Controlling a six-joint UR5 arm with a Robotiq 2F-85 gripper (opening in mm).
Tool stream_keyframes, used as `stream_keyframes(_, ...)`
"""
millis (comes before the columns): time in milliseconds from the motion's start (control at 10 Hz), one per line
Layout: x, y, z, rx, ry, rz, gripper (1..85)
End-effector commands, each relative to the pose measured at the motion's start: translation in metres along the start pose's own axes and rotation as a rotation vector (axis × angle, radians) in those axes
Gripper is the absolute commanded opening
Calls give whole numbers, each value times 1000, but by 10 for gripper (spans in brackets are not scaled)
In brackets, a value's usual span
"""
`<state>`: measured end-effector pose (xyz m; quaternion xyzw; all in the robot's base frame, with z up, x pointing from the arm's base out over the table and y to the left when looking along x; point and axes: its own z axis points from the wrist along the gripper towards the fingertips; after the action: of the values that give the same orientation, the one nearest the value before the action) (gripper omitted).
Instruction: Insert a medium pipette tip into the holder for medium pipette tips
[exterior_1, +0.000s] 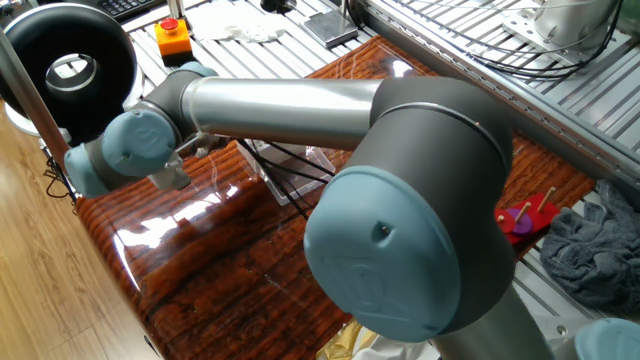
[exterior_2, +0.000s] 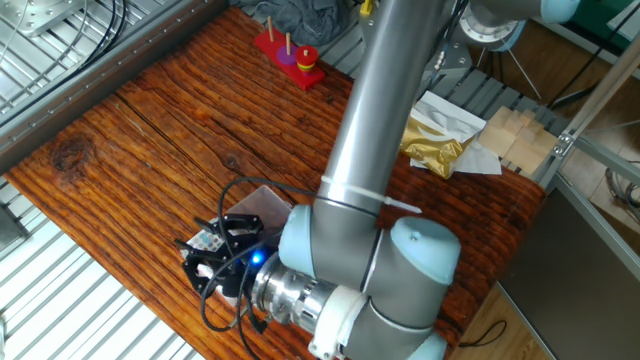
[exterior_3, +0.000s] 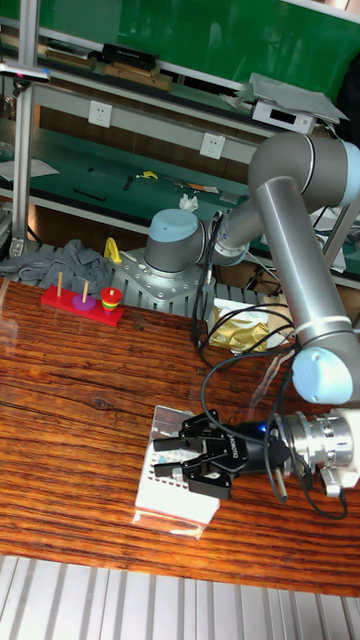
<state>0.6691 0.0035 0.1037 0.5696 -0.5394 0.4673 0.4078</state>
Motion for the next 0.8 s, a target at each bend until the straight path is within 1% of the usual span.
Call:
stream_keyframes(0,11,-7,6,10,-62,-19,417)
stream_keyframes(100,13,-7,9,10,-94,-18,420)
stream_keyframes(200,16,-10,14,12,-138,-13,423)
stream_keyframes(400,26,-18,26,22,-194,-25,437)
stream_keyframes(500,25,-19,28,23,-229,-12,437)
stream_keyframes(600,19,-21,31,24,-295,0,430)
stream_keyframes(700,10,-27,31,29,-373,26,407)
